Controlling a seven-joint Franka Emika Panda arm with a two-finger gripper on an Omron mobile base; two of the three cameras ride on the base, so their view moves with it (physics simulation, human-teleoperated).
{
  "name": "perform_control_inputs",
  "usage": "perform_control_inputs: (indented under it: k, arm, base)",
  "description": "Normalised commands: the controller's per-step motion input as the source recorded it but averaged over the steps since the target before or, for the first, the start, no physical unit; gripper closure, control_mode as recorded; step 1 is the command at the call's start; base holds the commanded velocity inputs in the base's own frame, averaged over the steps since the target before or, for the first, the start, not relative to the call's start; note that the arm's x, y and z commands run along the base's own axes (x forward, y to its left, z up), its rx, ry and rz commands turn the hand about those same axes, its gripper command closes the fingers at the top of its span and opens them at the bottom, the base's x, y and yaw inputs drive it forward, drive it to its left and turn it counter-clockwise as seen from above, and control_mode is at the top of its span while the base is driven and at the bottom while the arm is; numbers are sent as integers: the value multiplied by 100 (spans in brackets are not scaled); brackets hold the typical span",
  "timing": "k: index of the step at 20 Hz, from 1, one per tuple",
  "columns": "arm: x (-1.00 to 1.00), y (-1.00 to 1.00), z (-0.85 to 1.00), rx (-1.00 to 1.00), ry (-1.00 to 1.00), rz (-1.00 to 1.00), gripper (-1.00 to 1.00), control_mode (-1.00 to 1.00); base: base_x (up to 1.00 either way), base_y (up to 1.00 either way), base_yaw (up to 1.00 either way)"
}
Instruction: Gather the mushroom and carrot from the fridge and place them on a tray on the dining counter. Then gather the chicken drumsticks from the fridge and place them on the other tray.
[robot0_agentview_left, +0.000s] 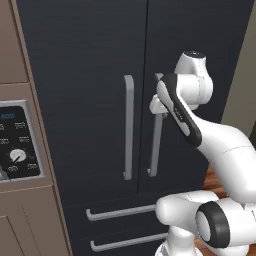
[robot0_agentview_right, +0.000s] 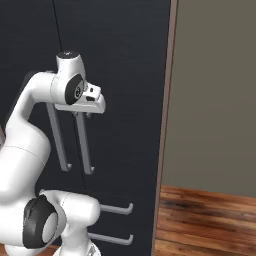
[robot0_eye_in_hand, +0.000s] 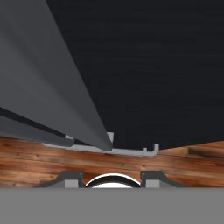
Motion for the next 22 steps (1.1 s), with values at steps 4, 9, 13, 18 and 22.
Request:
perform_control_inputs:
  k: [4, 9, 13, 18, 22]
  arm:
    - [0, 0, 0, 0, 0, 0, -100, 100]
    - [0, 0, 0, 0, 0, 0, -100, 100]
    - [0, 0, 0, 0, 0, 0, -100, 100]
    - [0, 0, 0, 0, 0, 0, -100, 100]
    - [0, 0, 0, 0, 0, 0, -100, 100]
  base:
    - [-7, 7, 0]
    - [-59, 34, 0]
    - [-53, 39, 0]
    - [-27, 38, 0]
    - [-4, 0, -1]
